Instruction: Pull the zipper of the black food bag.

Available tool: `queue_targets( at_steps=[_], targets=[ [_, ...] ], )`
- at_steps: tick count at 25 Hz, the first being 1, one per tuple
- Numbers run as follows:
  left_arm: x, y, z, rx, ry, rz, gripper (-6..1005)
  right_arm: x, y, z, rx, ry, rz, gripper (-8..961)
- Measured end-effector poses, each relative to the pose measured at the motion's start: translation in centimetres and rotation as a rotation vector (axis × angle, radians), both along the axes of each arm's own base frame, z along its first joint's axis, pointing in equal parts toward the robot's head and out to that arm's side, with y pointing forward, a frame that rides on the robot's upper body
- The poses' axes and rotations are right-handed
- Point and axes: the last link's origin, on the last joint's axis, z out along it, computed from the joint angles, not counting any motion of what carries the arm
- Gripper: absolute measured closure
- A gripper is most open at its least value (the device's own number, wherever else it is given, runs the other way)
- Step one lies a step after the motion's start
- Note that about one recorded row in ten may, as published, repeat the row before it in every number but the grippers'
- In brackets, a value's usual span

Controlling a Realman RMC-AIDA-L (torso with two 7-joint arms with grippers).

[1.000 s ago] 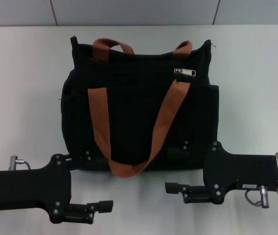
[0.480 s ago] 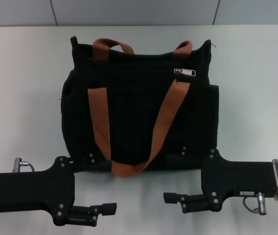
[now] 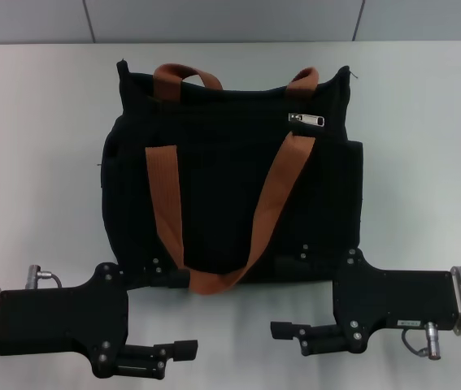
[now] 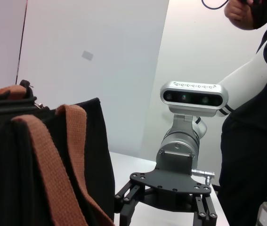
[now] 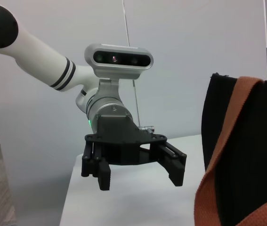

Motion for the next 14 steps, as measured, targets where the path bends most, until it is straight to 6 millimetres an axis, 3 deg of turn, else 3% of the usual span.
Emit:
queue_targets(
  at_steps=[14],
  targets=[
    [-0.14,-0.13,0.22,0.007,-0.004,-0.004,161,0.0,0.07,0.04,0.008,0.003,-0.003,140]
  ],
)
